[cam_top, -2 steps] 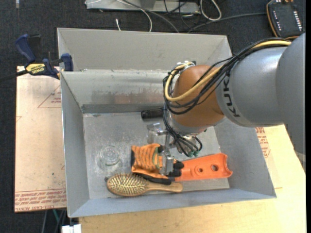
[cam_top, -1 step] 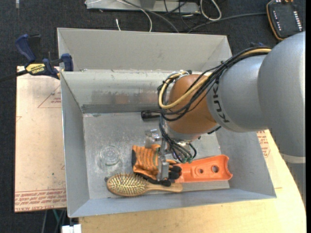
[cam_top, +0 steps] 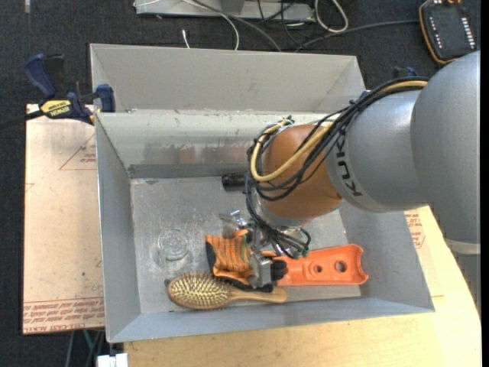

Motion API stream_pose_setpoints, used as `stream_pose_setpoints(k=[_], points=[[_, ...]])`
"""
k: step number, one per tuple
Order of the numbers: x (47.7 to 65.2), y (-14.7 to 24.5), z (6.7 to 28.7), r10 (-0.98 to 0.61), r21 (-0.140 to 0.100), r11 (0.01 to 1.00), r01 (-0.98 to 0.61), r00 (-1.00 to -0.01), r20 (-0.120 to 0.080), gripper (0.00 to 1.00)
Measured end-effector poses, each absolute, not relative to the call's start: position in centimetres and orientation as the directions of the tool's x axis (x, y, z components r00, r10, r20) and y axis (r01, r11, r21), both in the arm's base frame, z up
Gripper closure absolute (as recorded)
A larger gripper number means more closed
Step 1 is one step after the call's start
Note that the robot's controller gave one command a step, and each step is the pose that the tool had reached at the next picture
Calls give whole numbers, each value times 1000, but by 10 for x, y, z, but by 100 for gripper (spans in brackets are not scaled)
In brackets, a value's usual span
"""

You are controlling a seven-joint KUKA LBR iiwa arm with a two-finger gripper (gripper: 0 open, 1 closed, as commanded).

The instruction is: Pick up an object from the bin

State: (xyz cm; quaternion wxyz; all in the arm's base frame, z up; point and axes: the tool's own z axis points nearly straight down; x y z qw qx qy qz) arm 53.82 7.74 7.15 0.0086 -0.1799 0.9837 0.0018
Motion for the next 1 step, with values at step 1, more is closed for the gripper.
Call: stream_pose_setpoints(k=[1], points=[[546,76,78,-140,6,990,-140,-990,-3,100]])
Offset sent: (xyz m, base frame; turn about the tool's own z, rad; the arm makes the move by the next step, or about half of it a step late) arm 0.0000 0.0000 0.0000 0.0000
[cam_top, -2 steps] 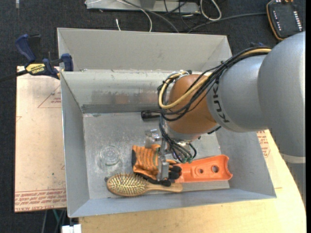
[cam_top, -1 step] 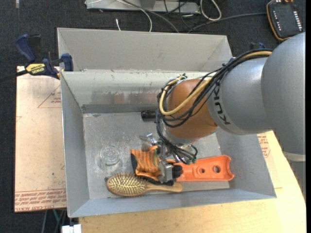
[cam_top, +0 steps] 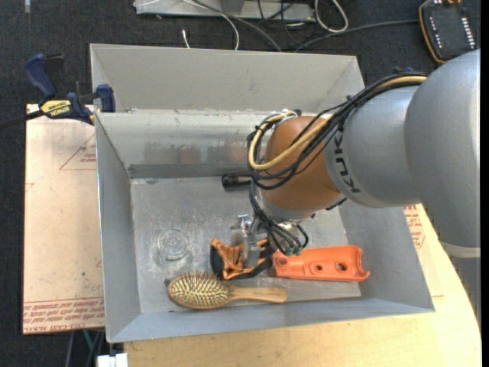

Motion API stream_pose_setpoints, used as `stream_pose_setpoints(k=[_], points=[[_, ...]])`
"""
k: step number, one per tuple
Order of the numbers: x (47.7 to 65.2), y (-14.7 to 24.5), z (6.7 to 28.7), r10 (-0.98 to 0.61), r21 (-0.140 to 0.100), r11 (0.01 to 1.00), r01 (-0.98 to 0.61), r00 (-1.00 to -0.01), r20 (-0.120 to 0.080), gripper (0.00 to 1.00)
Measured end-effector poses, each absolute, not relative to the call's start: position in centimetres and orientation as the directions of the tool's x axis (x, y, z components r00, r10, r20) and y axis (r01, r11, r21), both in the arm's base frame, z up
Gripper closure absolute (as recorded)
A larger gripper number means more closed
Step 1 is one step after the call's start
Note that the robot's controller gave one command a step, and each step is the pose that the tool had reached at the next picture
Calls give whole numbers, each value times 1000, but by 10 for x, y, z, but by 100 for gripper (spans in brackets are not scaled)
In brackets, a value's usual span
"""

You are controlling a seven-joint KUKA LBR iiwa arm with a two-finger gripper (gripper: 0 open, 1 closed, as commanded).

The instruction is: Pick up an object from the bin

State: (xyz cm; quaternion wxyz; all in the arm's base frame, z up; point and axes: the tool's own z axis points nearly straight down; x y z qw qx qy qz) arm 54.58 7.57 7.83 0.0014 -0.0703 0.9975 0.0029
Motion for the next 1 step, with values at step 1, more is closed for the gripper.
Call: stream_pose_setpoints(k=[1], points=[[546,76,78,-139,6,990,-139,-990,-3,100]])
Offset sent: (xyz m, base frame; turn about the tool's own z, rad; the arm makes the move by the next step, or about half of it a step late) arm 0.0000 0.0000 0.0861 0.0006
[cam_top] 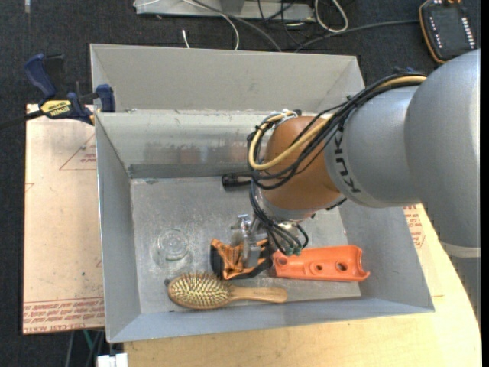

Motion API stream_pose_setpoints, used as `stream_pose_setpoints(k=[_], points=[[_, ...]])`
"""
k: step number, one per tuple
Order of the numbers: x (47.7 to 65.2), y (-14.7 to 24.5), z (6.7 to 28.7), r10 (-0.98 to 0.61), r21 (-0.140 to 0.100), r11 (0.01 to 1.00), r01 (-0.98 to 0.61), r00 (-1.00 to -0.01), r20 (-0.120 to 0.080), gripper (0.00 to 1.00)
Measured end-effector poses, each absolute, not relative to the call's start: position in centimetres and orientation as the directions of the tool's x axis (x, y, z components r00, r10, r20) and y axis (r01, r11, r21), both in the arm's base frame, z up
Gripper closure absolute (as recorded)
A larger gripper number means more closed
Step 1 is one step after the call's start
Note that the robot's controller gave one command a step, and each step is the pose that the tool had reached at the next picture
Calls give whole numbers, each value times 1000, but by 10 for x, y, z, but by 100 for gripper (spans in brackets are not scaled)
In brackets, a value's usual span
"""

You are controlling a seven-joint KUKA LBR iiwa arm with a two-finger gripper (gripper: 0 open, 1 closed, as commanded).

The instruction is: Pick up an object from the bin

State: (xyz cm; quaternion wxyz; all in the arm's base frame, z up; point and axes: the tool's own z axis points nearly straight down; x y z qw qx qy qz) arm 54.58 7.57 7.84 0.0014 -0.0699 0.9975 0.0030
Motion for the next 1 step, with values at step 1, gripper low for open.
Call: stream_pose_setpoints(k=[1], points=[[542,76,104,-140,6,990,-139,-990,9,100]])
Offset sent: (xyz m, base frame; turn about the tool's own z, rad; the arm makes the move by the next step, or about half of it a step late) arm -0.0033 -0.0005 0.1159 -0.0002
